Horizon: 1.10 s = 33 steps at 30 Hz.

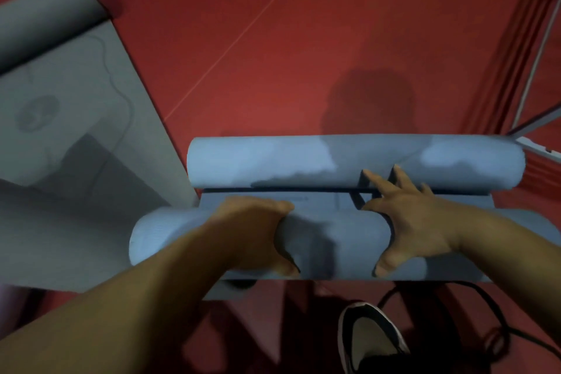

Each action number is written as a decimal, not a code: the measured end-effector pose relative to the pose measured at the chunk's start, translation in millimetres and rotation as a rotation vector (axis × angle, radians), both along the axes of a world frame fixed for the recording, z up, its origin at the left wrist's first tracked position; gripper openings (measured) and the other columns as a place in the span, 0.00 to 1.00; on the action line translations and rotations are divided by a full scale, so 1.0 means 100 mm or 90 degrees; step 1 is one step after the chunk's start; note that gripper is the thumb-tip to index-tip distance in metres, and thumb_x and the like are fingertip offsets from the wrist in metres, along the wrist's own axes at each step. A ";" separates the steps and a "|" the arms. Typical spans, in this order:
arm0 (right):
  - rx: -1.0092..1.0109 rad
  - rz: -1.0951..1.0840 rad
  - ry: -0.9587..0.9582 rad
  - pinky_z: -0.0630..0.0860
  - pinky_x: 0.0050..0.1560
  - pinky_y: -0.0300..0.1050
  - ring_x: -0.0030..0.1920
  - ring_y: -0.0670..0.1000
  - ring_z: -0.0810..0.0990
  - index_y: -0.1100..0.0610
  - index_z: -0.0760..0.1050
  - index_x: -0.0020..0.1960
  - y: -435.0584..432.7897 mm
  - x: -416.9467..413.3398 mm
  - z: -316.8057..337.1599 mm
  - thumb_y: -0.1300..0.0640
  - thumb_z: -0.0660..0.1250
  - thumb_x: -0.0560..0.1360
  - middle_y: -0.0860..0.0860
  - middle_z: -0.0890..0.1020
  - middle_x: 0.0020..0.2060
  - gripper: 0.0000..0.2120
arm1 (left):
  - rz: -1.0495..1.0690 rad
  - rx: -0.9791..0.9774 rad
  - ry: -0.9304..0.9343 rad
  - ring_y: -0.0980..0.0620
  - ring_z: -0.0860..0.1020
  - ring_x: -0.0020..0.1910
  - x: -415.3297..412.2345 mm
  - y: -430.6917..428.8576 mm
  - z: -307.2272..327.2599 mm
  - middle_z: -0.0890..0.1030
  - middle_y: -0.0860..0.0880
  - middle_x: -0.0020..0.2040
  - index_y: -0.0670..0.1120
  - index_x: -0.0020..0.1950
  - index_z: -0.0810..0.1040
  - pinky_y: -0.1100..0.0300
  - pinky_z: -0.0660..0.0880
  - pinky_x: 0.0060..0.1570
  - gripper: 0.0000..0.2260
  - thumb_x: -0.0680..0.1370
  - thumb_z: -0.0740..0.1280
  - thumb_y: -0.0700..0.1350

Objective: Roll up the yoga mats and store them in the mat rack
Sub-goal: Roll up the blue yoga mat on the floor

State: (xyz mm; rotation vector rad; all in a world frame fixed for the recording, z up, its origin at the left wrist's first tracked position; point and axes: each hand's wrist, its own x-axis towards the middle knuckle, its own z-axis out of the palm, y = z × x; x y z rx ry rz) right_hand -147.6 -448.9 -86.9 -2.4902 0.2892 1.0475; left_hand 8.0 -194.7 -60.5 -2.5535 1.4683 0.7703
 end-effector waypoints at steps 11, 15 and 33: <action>-0.052 0.014 -0.037 0.40 0.77 0.70 0.73 0.62 0.20 0.36 0.41 0.81 0.16 -0.14 -0.16 0.16 0.65 0.56 0.44 0.26 0.77 0.62 | -0.026 0.000 -0.072 0.45 0.55 0.81 -0.08 0.18 -0.30 0.56 0.48 0.83 0.59 0.81 0.55 0.34 0.53 0.76 0.57 0.57 0.61 0.82; -0.027 -0.007 -0.042 0.43 0.77 0.70 0.74 0.60 0.20 0.35 0.44 0.81 0.07 -0.04 -0.20 0.16 0.66 0.55 0.42 0.28 0.78 0.62 | 0.025 -0.032 -0.125 0.40 0.68 0.76 -0.16 0.28 -0.35 0.68 0.44 0.78 0.57 0.77 0.65 0.25 0.57 0.69 0.52 0.59 0.58 0.84; -0.188 -0.102 -0.194 0.48 0.79 0.64 0.81 0.57 0.37 0.40 0.52 0.81 0.16 0.06 -0.30 0.19 0.35 0.71 0.42 0.43 0.82 0.45 | 0.128 -0.004 -0.099 0.46 0.42 0.83 0.21 0.06 -0.55 0.44 0.51 0.84 0.64 0.81 0.38 0.34 0.43 0.77 0.47 0.66 0.39 0.83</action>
